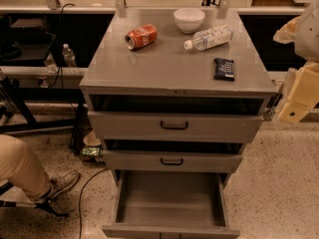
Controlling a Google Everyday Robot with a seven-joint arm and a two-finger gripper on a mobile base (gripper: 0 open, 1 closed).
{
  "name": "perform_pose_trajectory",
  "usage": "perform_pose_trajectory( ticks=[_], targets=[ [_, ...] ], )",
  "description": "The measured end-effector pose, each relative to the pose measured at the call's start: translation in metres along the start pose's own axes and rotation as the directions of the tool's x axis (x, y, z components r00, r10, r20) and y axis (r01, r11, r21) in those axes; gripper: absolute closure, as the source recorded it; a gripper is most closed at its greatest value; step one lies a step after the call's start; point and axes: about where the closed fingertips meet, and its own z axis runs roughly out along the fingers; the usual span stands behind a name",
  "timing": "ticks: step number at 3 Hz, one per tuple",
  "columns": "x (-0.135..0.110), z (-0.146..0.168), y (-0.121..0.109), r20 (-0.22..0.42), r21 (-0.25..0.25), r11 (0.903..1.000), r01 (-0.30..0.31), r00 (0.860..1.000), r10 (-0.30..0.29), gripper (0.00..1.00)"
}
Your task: Place rxbar blueberry into bottom drawer
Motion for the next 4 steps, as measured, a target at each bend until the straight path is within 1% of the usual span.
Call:
perform_pose_trajectory(
  ticks=[1, 2, 3, 4],
  targets=[
    [0.0, 0.0, -0.002, 0.002, 0.005, 1.0, -0.004, 1.0, 0.004, 0.0],
    [0.004, 0.017, -0.024, 0.024, 0.028, 0.9956, -0.089, 0.996, 0.088, 0.0],
    [0.012, 0.06, -0.08, 0.075, 0.07, 0.9541, -0.291, 0.955, 0.286, 0.0],
    [0.02, 0.095, -0.125, 0.101, 0.121, 0.8875, -0.445, 0.895, 0.435, 0.0]
  ],
)
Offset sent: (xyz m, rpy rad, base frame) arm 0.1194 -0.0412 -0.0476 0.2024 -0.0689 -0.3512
